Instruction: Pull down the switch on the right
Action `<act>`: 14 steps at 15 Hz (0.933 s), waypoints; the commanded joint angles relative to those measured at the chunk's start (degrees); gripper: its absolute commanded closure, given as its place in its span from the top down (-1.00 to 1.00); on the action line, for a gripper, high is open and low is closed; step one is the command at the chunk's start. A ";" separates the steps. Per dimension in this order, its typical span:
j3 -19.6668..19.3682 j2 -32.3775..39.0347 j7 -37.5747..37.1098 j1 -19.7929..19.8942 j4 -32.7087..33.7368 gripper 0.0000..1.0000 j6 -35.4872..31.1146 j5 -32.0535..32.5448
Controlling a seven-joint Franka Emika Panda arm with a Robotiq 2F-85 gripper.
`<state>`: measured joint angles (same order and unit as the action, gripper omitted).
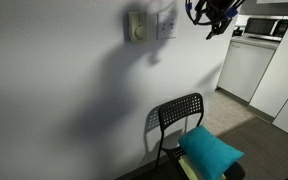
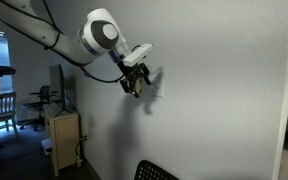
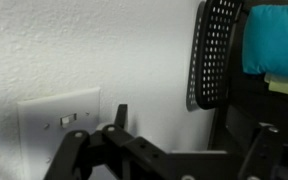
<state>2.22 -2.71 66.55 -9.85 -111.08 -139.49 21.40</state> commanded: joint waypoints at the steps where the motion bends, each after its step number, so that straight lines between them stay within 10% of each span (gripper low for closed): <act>1: 0.97 6.95 6.50 2.17 9.31 1.00 -0.09 6.65; 7: 2.54 14.08 17.52 2.71 18.29 1.00 -6.65 0.54; 14: 3.57 17.37 17.75 3.27 24.08 1.00 0.49 -6.80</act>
<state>4.21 12.91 82.33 -8.35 -90.39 -143.16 17.88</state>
